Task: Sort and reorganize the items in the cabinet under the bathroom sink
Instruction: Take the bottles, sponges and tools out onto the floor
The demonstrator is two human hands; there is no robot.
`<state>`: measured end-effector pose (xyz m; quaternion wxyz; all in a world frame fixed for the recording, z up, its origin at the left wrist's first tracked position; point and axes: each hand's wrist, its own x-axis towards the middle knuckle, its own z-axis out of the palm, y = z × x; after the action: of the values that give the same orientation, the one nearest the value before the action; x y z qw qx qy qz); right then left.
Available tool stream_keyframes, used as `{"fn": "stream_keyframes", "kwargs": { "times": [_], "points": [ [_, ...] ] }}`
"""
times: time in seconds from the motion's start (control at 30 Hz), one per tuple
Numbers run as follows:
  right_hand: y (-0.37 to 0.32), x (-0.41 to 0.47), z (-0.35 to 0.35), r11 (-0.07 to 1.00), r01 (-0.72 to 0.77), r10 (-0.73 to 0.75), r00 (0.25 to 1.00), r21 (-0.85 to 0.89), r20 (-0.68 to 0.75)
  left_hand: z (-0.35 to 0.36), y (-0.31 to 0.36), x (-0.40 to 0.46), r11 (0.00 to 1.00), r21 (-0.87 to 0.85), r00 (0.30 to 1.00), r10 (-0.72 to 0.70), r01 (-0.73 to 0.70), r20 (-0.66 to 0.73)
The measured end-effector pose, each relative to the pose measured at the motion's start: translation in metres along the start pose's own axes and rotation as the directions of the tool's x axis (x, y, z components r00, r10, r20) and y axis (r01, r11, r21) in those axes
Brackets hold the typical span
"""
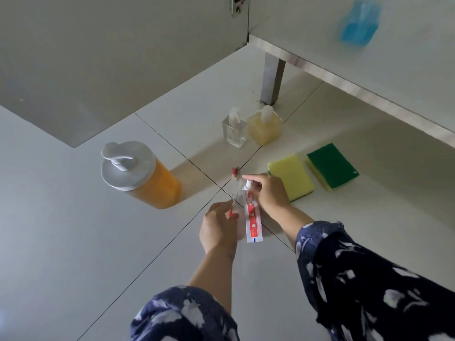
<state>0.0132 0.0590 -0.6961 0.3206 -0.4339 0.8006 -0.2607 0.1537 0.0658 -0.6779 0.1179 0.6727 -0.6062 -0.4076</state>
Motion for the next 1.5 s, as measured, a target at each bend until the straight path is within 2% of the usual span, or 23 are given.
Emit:
{"fn": "stream_keyframes", "kwargs": {
  "times": [0.17, 0.23, 0.33, 0.43, 0.57, 0.73, 0.87, 1.03, 1.33, 1.5],
  "points": [
    [-0.022, -0.014, -0.051, 1.0, -0.001, 0.002, 0.994, -0.005, 0.106, -0.021, 0.046, 0.005, 0.984, 0.09, 0.988, 0.154, -0.155, 0.017],
    [-0.032, -0.023, -0.084, 0.997, 0.012, -0.002, 0.992, -0.075, 0.126, -0.028, 0.073, 0.006, 0.965, 0.101, 0.97, 0.237, -0.241, 0.045],
    [-0.042, -0.041, -0.143, 0.983, -0.095, 0.116, 0.985, -0.158, 0.126, -0.03, 0.12, 0.004, 0.929, 0.103, 0.931, 0.341, -0.355, 0.13],
    [-0.044, -0.066, -0.206, 0.966, -0.182, 0.189, 0.982, -0.182, 0.025, -0.022, 0.172, -0.009, 0.89, 0.055, 0.869, 0.426, -0.453, 0.253],
    [-0.038, -0.111, -0.284, 0.938, -0.281, 0.257, 0.957, -0.201, -0.137, -0.001, 0.241, -0.047, 0.825, 0.04, 0.781, 0.517, -0.564, 0.351],
    [-0.014, -0.152, -0.36, 0.889, -0.407, 0.337, 0.892, -0.211, -0.302, 0.029, 0.309, -0.095, 0.753, 0.009, 0.69, 0.599, -0.658, 0.406],
    [0.005, -0.153, -0.394, 0.857, -0.477, 0.361, 0.826, -0.197, -0.433, 0.054, 0.344, -0.107, 0.704, 0.008, 0.642, 0.643, -0.71, 0.417],
    [0.029, -0.117, -0.41, 0.837, -0.534, 0.397, 0.744, -0.12, -0.538, 0.083, 0.374, -0.08, 0.676, 0.078, 0.653, 0.668, -0.733, 0.356],
    [0.052, -0.049, -0.398, 0.76, -0.649, 0.487, 0.6, -0.03, -0.635, 0.092, 0.401, 0.005, 0.679, 0.326, 0.728, 0.685, -0.657, 0.039],
    [0.044, -0.046, -0.395, 0.754, -0.653, 0.452, 0.589, -0.066, -0.67, 0.093, 0.406, 0.043, 0.628, 0.457, 0.738, 0.667, -0.63, 0.102]
  ]
}}
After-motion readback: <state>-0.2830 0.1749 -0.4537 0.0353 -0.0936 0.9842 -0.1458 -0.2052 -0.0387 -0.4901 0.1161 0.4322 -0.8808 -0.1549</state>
